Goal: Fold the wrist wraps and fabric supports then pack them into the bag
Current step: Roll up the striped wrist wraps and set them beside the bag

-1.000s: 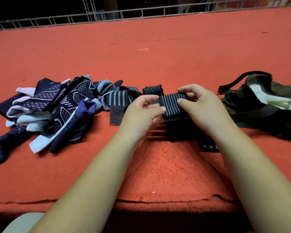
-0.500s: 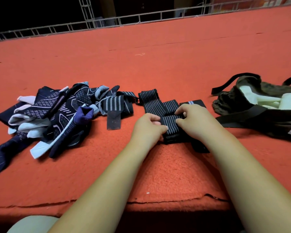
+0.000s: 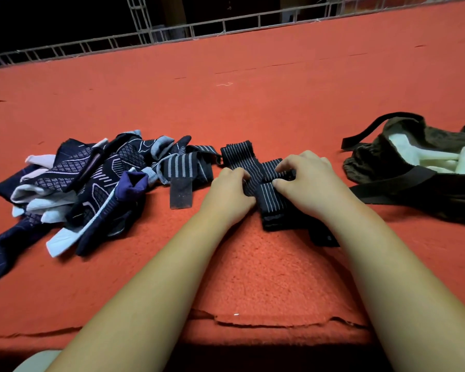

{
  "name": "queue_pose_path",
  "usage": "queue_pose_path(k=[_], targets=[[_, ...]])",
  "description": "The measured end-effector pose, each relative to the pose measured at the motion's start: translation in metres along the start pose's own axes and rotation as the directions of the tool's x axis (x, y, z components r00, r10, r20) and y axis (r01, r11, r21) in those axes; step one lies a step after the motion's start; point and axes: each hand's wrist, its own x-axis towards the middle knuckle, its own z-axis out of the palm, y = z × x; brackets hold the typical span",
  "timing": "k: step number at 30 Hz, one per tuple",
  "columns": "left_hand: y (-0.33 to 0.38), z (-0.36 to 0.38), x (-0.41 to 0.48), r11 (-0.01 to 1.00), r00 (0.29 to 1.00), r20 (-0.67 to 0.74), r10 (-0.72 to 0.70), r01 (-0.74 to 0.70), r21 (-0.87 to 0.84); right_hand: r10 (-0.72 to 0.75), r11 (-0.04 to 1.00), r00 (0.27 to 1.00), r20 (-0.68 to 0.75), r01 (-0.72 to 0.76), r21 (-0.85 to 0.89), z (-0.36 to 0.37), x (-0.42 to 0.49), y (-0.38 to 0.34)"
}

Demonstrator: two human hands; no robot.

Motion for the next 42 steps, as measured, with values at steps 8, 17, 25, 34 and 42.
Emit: queue_pose_path(k=[8, 17, 25, 34, 42], targets=[[-0.017, -0.011, 0.018, 0.920, 0.959, -0.197, -0.205, 0.120, -0.372, -0.051, 0.999, 0.999, 0.002, 0.051, 0.006, 0.000, -0.003, -0.007], [-0.012, -0.081, -0.008, 0.752, 0.868, -0.372, -0.329, 0.003, -0.659, -0.115, 0.931, 0.974, -0.197, 0.175, 0.320, 0.001, -0.013, -0.029], [-0.024, -0.102, -0.070, 0.630, 0.978, 0.028, -0.209, 0.156, -0.760, 0.021, 0.564, 0.905, 0.425, -0.362, 0.743, 0.019, -0.042, -0.081], [-0.067, -0.105, -0.083, 0.837, 0.855, 0.518, 0.033, 0.259, -0.482, 0.079, 0.887, 0.910, 0.408, -0.251, 0.389, 0.037, -0.055, -0.079], [-0.066, -0.061, -0.057, 0.824, 0.968, 0.161, -0.193, 0.249, -0.509, -0.077, 0.927, 0.915, 0.396, -0.081, 0.367, 0.049, -0.052, -0.080]])
